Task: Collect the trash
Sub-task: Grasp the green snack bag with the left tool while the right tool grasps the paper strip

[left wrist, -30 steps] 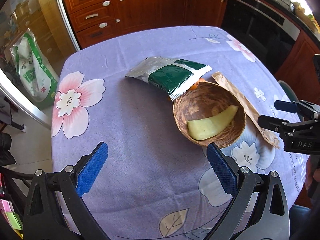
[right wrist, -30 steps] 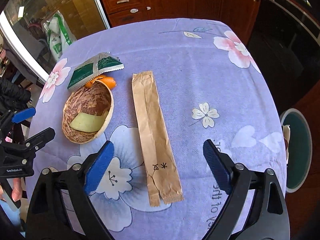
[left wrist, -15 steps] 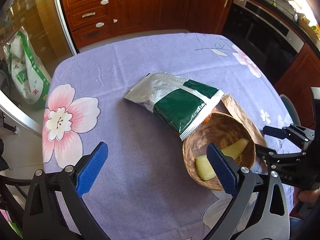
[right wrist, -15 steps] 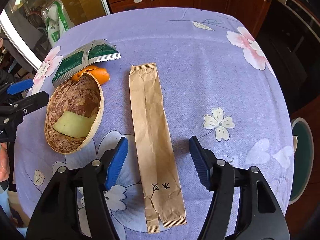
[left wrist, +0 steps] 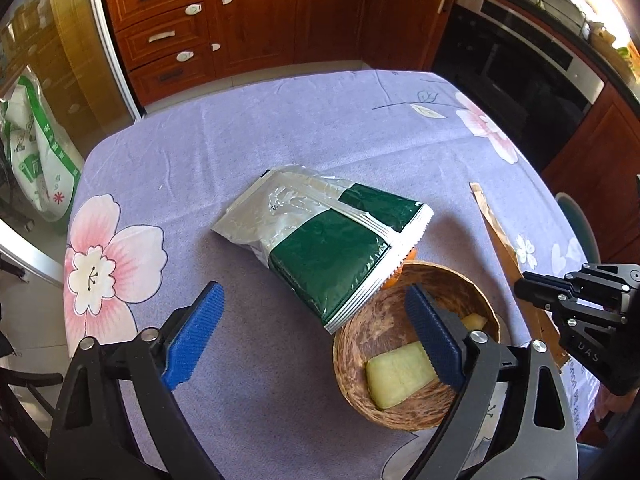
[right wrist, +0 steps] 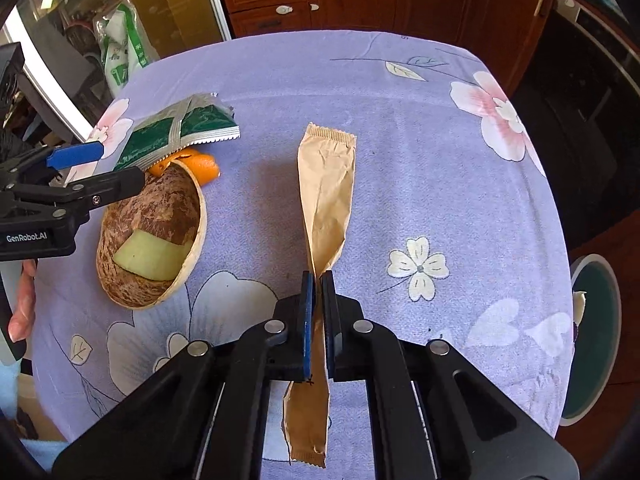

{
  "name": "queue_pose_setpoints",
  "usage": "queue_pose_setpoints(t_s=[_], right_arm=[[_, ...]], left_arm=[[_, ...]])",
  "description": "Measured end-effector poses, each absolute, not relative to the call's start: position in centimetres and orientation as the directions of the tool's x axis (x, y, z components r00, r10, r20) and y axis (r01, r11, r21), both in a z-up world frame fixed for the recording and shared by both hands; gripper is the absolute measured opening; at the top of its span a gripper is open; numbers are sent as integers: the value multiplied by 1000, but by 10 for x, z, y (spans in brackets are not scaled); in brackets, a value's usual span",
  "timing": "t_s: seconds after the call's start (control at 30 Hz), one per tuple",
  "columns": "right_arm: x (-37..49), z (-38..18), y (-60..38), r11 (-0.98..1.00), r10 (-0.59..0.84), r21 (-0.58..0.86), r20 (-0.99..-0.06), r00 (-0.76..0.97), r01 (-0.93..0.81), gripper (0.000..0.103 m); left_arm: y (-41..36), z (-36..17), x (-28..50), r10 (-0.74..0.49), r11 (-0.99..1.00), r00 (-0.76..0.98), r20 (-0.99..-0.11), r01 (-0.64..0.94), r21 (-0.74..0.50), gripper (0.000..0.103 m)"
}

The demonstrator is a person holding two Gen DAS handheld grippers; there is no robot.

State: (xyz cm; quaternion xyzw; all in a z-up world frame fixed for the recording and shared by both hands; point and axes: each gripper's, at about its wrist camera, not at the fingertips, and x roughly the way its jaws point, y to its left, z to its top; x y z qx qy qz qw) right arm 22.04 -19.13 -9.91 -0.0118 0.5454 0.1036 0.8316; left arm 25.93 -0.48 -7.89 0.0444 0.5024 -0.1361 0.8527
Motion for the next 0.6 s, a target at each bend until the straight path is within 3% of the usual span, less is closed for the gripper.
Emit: queue_pose_setpoints(t_s=[0.1, 0.3, 0.4, 0.6], right_arm=[[223, -102, -193, 978, 171, 113, -912, 372, -174, 5], [222, -108, -192, 977, 189, 139, -916, 355, -164, 5], [223, -108, -192, 977, 194, 146, -916, 352, -158, 5], [220, -108, -191, 977, 189, 141, -918, 350, -157, 5]], left_arm=[[-5, -80, 262, -198, 958, 454, -869, 277, -73, 72], [-5, -82, 260, -203, 953, 448, -870, 293, -72, 67], [-7, -82, 258, -221, 949, 444, -868, 304, -86, 51], [-10, -78, 249, -209, 950, 476, -854, 306, -62, 36]])
